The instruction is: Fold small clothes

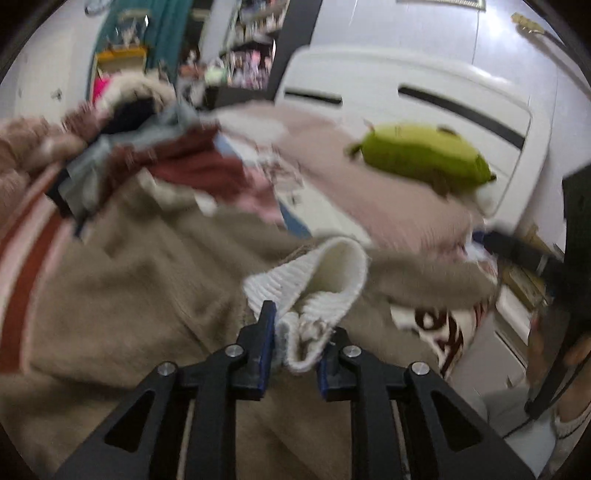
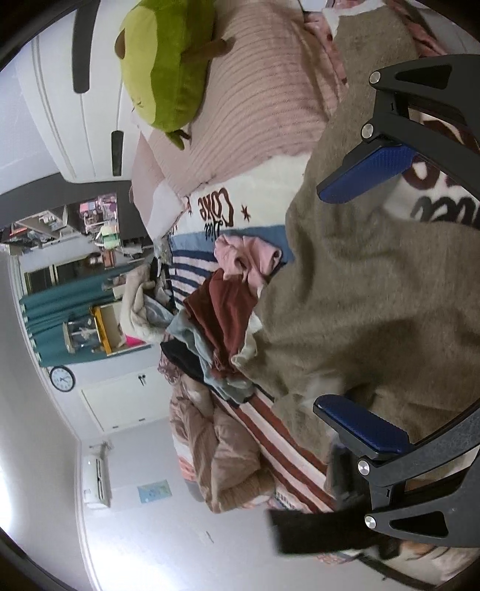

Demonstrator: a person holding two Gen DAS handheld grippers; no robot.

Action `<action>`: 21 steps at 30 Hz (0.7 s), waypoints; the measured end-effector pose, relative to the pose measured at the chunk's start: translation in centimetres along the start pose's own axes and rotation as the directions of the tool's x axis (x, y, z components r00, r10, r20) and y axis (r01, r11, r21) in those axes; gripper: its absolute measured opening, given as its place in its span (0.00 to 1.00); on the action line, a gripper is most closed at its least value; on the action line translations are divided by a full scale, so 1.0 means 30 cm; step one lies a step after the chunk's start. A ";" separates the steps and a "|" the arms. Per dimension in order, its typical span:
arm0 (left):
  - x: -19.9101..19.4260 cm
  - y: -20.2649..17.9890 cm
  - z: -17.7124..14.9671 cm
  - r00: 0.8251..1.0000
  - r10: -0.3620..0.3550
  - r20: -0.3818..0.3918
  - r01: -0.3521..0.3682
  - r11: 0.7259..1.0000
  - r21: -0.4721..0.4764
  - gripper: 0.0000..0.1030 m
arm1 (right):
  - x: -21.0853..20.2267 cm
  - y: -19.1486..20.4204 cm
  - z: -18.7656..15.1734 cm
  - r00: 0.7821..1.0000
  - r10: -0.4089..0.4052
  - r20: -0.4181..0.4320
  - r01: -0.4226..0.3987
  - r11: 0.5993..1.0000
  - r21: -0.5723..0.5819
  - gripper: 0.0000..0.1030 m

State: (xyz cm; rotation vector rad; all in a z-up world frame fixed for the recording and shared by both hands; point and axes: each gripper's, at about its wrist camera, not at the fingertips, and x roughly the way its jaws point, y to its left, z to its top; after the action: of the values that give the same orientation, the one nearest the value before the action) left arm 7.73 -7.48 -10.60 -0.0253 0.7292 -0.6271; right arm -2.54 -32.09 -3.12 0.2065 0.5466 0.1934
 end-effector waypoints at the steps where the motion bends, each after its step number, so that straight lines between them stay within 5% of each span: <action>1: 0.011 -0.001 -0.022 1.000 -0.013 -0.019 0.013 1.000 -0.003 0.22 | 0.000 -0.006 -0.001 1.000 -0.001 -0.002 0.001 1.000 0.002 1.00; 2: 0.021 -0.006 -0.039 0.999 -0.024 -0.029 0.024 1.000 -0.001 0.26 | 0.002 -0.011 -0.001 1.000 -0.001 -0.005 0.001 1.000 0.007 1.00; 4: -0.012 -0.001 -0.053 0.998 -0.052 -0.021 0.052 0.999 -0.005 0.55 | 0.004 -0.013 -0.001 1.000 0.002 -0.012 -0.002 1.000 0.012 1.00; 6: -0.071 0.009 -0.057 0.998 -0.061 0.023 0.061 0.998 -0.025 0.72 | 0.008 -0.013 -0.004 1.000 0.013 -0.016 -0.013 1.000 0.017 1.00; 12: -0.239 0.117 -0.050 0.986 0.039 0.161 -0.022 0.994 -0.109 0.83 | 0.075 0.011 -0.019 0.991 0.102 -0.090 -0.098 0.994 0.042 1.00; 18: -0.378 0.284 -0.090 0.943 0.264 0.202 -0.230 0.957 -0.176 0.84 | 0.201 0.056 -0.057 0.966 0.128 -0.226 -0.129 0.992 0.012 0.98; 21: -0.416 0.381 -0.138 0.923 0.340 0.183 -0.294 0.926 -0.235 0.84 | 0.280 0.072 -0.090 0.938 0.139 -0.318 -0.142 0.990 0.014 0.78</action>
State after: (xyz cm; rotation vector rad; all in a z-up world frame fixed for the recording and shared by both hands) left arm 4.00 9.45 -8.71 -0.1600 0.5620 -0.2295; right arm 2.79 -27.63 -8.99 0.2065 0.8531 0.3726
